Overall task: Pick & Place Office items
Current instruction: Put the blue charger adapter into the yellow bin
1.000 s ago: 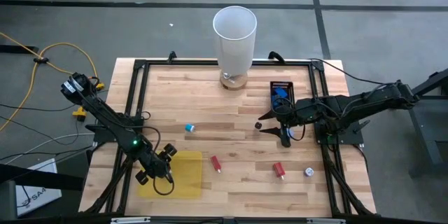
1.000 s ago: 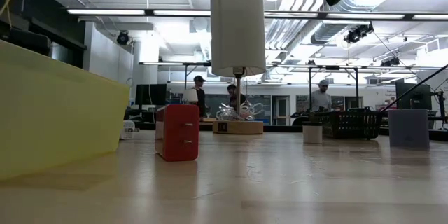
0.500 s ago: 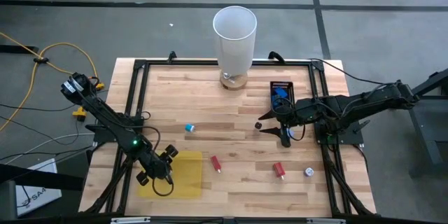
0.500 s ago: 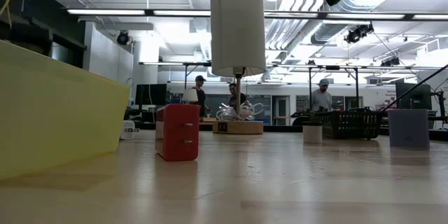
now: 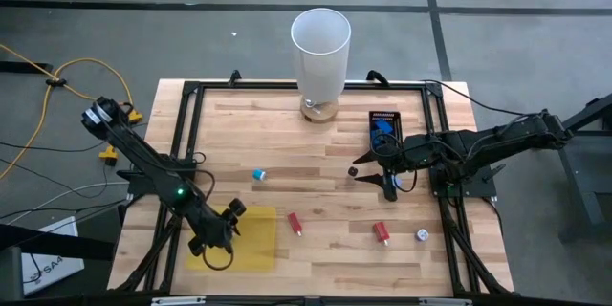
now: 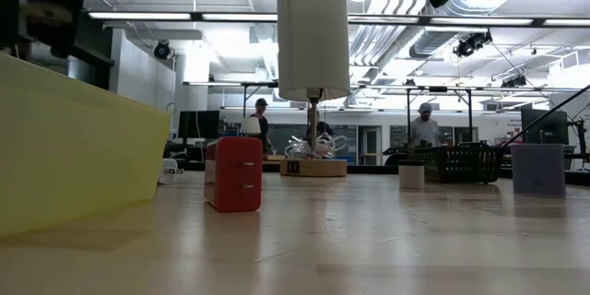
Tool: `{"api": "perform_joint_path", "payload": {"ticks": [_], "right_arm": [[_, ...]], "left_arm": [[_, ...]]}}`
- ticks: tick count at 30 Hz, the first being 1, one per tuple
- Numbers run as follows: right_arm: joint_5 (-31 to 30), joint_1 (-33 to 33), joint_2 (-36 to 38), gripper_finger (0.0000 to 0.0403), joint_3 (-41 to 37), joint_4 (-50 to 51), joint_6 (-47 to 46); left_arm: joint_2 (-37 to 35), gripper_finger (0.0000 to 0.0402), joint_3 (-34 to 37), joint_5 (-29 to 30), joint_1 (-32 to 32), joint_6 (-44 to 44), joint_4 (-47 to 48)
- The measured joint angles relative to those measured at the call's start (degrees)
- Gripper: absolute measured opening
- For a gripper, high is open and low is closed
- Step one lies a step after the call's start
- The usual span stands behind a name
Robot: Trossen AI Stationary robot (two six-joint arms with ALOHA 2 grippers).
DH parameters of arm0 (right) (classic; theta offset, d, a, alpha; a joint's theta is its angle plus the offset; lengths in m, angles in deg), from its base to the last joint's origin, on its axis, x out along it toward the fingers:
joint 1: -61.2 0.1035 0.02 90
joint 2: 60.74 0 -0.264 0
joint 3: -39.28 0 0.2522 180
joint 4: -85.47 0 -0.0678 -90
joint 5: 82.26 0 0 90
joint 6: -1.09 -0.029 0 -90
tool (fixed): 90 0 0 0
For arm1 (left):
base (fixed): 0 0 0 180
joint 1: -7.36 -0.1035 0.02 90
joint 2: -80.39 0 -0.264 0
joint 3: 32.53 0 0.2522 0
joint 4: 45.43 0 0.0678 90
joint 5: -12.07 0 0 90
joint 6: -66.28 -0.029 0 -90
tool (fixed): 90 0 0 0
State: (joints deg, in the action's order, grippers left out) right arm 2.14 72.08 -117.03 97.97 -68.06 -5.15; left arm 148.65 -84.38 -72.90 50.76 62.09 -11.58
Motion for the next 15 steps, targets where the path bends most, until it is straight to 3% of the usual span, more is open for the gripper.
{"api": "perform_joint_path", "payload": {"ticks": [15], "right_arm": [[0.0, 0.0, 0.0, 0.0201, 0.0, 0.0, 0.0]], "left_arm": [[-1.4, 0.0161, 0.0, 5.3, -2.4, 2.9, -0.3]]}}
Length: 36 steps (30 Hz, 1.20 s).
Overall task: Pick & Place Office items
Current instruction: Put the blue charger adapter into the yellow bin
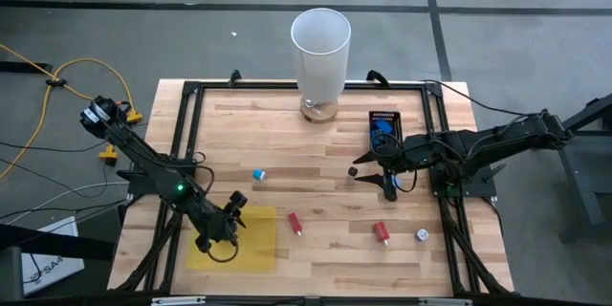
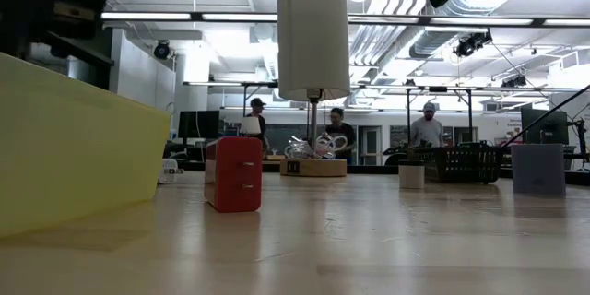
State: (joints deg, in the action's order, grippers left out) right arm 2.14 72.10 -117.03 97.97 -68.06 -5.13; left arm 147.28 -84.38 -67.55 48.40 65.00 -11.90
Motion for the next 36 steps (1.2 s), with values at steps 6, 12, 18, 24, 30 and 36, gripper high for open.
{"api": "perform_joint_path", "payload": {"ticks": [6, 12, 18, 24, 30, 36], "right_arm": [[0.0, 0.0, 0.0, 0.0201, 0.0, 0.0, 0.0], [0.0, 0.0, 0.0, 0.0201, 0.0, 0.0, 0.0], [0.0, 0.0, 0.0, 0.0201, 0.0, 0.0, 0.0], [0.0, 0.0, 0.0, 0.0201, 0.0, 0.0, 0.0], [0.0, 0.0, 0.0, 0.0201, 0.0, 0.0, 0.0], [0.0, 0.0, 0.0, 0.0201, 0.0, 0.0, 0.0]], "left_arm": [[-0.2, 0.0161, 0.0, 0.0, -5.6, -1.0, -1.8], [-0.2, 0.0161, 0.0, 0.0, -12.4, -4.0, -4.2], [-0.2, 0.0161, 0.0, 0.0, -19.8, -3.4, -5.8], [-0.2, 0.0161, 0.0, 0.0, -28.1, -0.8, -5.7], [-0.2, 0.0161, 0.0, -0.3, -35.8, -3.4, -6.9], [-0.2, 0.0161, 0.0, -3.4, -42.1, -5.3, -8.9]]}}
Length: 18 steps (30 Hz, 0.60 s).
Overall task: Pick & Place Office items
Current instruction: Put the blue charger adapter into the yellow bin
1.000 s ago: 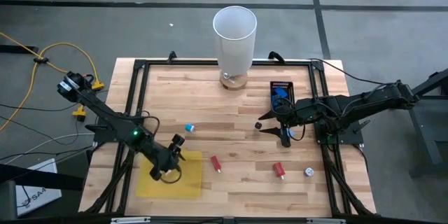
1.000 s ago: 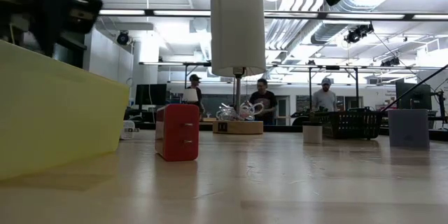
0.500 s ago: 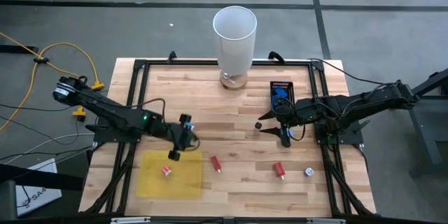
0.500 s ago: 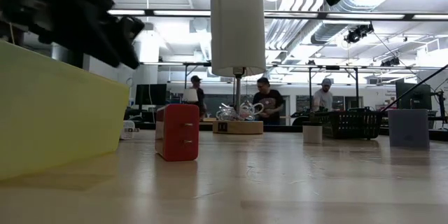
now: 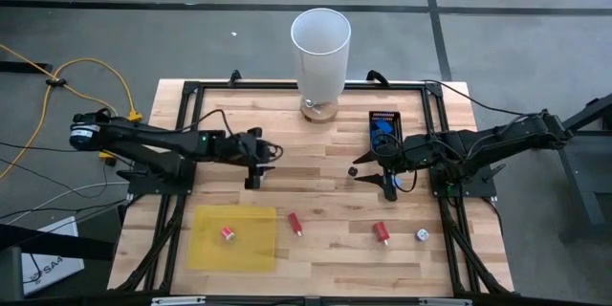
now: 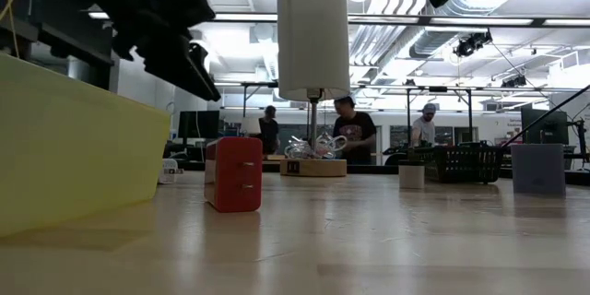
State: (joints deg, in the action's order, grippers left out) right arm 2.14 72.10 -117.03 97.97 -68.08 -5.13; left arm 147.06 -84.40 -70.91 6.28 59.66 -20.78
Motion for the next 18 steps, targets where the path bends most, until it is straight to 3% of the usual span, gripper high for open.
{"api": "perform_joint_path", "payload": {"ticks": [8, 18], "right_arm": [[0.0, 0.0, 0.0, 0.0201, 0.0, 0.0, 0.0], [0.0, 0.0, 0.0, 0.0201, 0.0, 0.0, 0.0]], "left_arm": [[0.0, 0.0161, 0.0, -3.9, -5.2, -1.5, 0.2], [0.0, 0.0161, 0.0, -4.0, -5.5, -2.5, 4.8]]}}
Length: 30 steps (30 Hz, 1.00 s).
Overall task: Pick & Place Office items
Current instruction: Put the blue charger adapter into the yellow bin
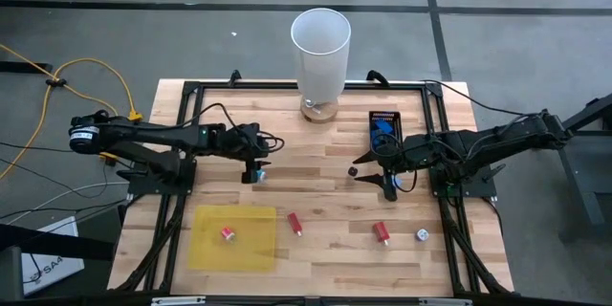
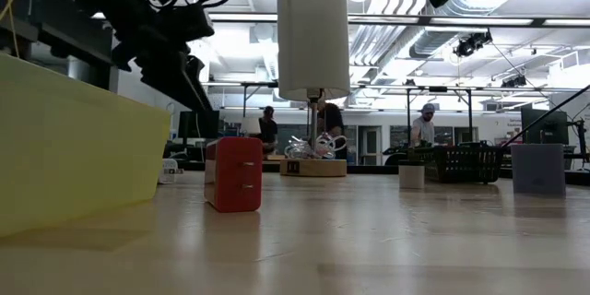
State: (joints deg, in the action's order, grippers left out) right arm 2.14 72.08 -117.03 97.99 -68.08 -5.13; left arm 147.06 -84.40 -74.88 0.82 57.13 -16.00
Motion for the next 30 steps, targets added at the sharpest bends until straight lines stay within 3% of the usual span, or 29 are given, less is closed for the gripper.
{"api": "perform_joint_path", "payload": {"ticks": [5, 16, 30], "right_arm": [[0.0, 0.0, 0.0, 0.0201, 0.0, 0.0, 0.0], [0.0, 0.0, 0.0, 0.0201, 0.0, 0.0, 0.0], [0.0, 0.0, 0.0, 0.0201, 0.0, 0.0, 0.0]], "left_arm": [[0.6, 0.0161, -2.0, -0.6, 0.9, 0.8, 3.7], [11.7, 0.0161, -17.5, -2.9, 0.9, 1.6, 23.2], [13.8, 0.0161, -18.3, -5.0, 1.6, -7.2, 24.4]]}}
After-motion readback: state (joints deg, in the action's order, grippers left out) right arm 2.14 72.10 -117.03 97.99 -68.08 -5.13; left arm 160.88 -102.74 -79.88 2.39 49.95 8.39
